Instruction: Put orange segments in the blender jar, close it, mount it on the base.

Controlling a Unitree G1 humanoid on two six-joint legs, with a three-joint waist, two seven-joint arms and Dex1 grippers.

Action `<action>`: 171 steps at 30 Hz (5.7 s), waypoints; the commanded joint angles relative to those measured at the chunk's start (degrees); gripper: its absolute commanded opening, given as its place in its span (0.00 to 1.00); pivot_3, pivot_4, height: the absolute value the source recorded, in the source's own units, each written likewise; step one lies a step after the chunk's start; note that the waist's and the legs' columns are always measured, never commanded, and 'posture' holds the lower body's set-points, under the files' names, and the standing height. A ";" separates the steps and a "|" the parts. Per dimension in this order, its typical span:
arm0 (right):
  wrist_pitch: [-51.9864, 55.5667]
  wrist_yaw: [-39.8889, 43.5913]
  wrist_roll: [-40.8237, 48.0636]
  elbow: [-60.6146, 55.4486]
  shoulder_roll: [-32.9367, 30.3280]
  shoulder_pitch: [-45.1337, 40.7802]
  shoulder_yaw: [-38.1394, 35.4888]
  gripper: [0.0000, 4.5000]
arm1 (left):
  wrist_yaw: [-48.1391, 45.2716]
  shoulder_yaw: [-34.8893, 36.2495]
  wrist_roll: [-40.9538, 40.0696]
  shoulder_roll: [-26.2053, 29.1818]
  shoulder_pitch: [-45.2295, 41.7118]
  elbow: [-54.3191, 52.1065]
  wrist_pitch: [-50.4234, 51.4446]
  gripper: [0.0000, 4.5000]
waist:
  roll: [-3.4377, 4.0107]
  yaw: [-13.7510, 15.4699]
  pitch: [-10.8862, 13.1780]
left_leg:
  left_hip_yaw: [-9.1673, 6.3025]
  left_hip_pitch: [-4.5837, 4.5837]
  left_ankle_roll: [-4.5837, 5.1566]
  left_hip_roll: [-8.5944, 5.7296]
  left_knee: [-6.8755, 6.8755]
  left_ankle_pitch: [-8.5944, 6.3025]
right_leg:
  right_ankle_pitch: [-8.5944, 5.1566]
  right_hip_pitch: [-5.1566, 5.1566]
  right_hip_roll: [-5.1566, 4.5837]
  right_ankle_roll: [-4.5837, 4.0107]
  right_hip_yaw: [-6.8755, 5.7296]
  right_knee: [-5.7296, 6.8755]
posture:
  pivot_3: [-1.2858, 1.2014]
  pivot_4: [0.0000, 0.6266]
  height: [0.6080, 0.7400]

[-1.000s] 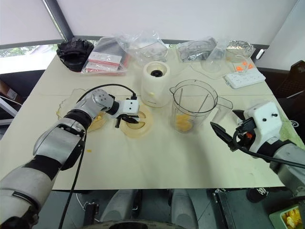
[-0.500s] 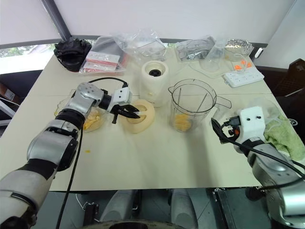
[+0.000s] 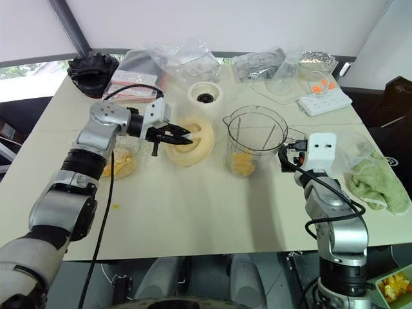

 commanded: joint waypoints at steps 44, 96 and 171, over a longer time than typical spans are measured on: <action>-9.56 5.77 -7.37 11.57 12.15 -12.44 14.98 0.22 | 1.08 -13.98 -0.04 3.41 -12.80 -14.73 28.70 0.06 | 0.07 -2.77 0.04 | -0.05 0.18 0.00 0.12 -0.08 0.01 | 0.02 -0.10 0.42 -0.10 0.11 0.33 | 0.52 0.24 1.00; -11.37 5.74 -9.23 12.12 13.42 -12.55 13.95 0.22 | -4.76 -25.10 7.62 2.32 -8.97 -13.66 42.50 0.06 | 0.46 -2.71 -0.65 | -0.05 0.35 -0.01 0.59 -0.08 0.01 | -0.01 0.01 0.93 -0.47 0.17 0.32 | 0.52 0.24 1.00; 2.34 9.17 -1.53 6.23 4.96 -22.96 2.42 0.22 | 38.48 36.04 -38.63 0.79 36.93 -65.90 67.71 0.68 | 0.26 -1.34 -0.04 | -0.04 -0.05 -0.41 0.79 -0.96 0.20 | -0.10 -0.69 0.89 -0.77 0.37 -0.02 | 0.52 0.24 1.00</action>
